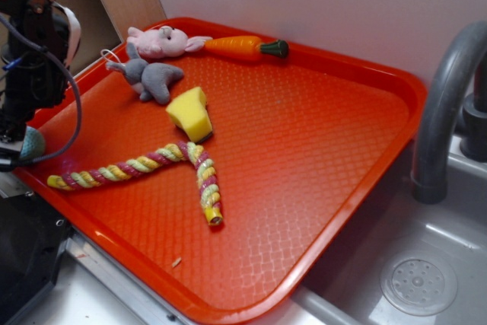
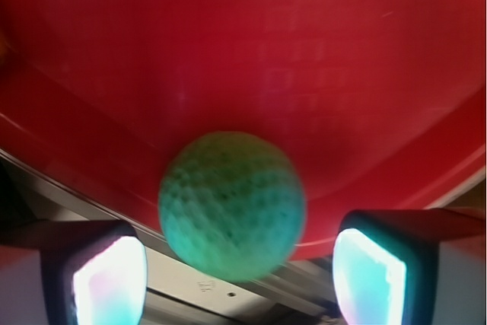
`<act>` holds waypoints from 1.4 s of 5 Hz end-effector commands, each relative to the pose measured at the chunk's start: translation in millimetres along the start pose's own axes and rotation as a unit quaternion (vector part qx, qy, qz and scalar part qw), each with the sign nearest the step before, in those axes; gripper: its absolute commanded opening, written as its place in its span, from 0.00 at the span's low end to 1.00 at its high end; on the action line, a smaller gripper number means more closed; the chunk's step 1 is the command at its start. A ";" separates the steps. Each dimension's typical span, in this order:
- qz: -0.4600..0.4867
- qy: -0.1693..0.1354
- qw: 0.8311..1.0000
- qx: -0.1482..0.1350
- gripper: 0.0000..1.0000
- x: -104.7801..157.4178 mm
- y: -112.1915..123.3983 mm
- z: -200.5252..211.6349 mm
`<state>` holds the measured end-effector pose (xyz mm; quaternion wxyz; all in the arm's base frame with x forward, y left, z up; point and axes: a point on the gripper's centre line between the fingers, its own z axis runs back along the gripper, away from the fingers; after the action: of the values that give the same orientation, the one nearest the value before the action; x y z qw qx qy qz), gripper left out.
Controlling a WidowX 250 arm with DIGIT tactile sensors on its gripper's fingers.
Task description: Grab the green ball.
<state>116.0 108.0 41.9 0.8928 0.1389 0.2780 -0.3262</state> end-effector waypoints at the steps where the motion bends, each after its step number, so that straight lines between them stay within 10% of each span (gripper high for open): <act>1: 0.042 0.016 0.999 -0.023 0.00 -2.0 -2.9 -12.4; 2: 0.124 -0.074 0.990 -0.006 0.00 -4.9 -0.8 -1.8; 3: 0.255 -0.114 0.958 0.070 0.00 -8.9 -1.3 25.0; 5: 0.432 -0.336 0.837 -0.011 0.00 19.7 -26.3 134.8; 7: 0.405 -0.388 0.819 -0.119 0.00 27.7 -67.9 230.5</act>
<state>189.6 -59.8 187.8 0.9897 0.0043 -0.1223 0.0741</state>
